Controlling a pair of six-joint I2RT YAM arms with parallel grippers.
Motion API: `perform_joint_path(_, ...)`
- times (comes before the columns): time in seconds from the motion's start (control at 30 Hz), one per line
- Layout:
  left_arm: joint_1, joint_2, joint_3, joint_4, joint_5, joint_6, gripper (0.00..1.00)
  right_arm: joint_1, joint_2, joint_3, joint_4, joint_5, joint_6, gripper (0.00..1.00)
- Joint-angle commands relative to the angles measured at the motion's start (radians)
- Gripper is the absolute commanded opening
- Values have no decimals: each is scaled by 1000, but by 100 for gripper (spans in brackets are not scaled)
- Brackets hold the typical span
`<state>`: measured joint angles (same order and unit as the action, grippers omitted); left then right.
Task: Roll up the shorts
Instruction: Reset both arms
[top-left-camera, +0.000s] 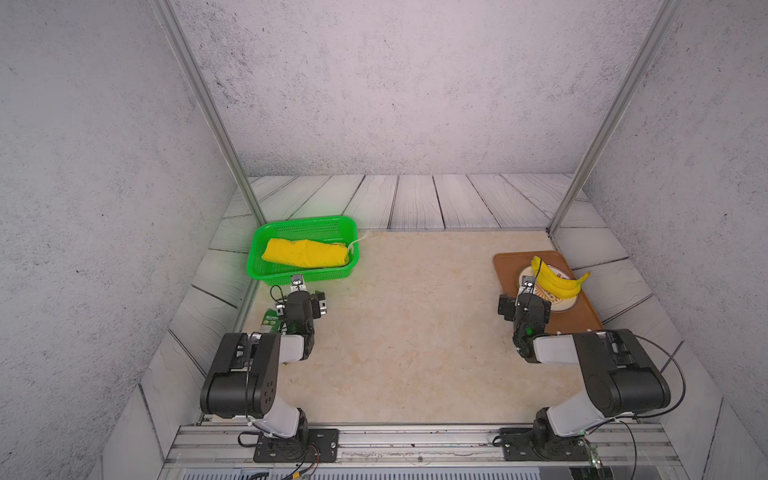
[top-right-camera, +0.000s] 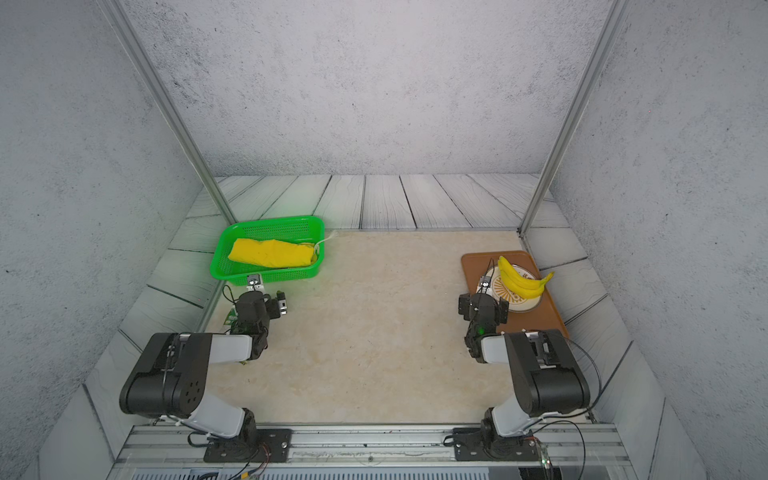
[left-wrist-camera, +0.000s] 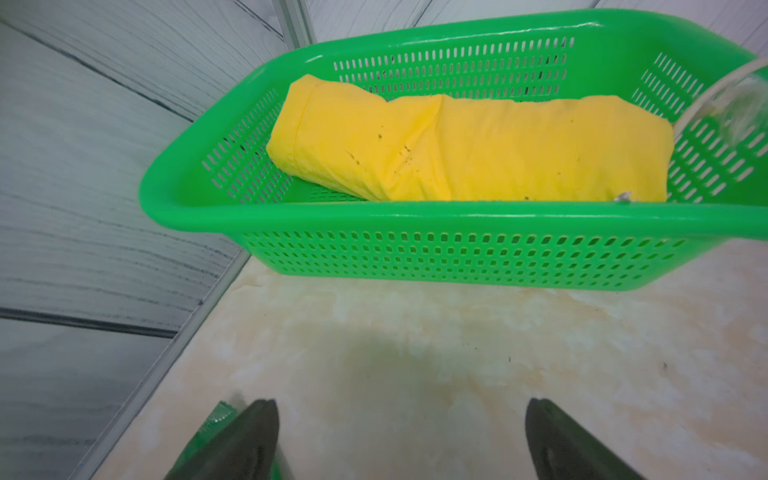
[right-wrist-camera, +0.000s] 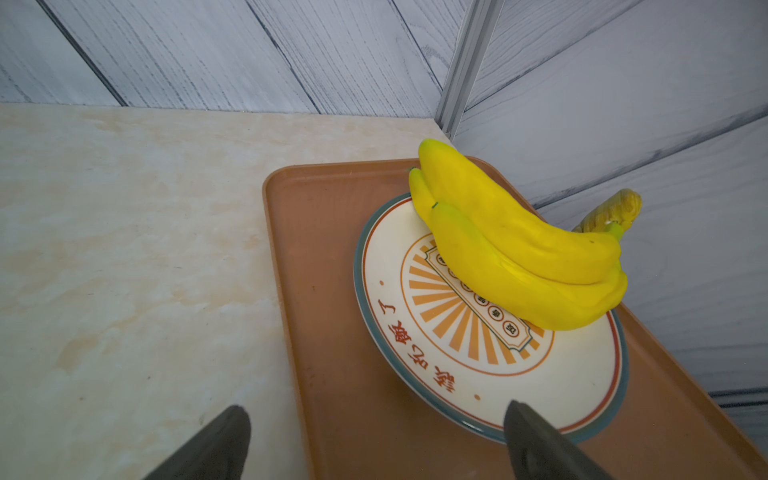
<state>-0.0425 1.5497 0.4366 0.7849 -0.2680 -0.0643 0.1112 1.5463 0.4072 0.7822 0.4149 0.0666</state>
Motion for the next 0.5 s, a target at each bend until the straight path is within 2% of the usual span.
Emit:
perform_joint_path(0.0, -6, -5, 4, 34, -5, 13, 98, -2, -4, 30, -3, -20, 1, 99)
perform_joint_path(0.03, -7, -22, 18, -26, -2, 6, 98, -8, 0, 34, -5, -25, 4, 99)
perform_joint_path(0.1, -7, -9, 5, 29, -8, 14, 98, -16, -3, 39, -18, -35, 13, 99)
perform_joint_path(0.4, -8, -18, 10, 0, -14, 6, 98, -20, -10, 29, -10, -40, 13, 99)
perform_joint_path(0.47, 28, -41, -22, 28, -23, -49, 98, -23, -9, 31, -11, -37, 25, 99)
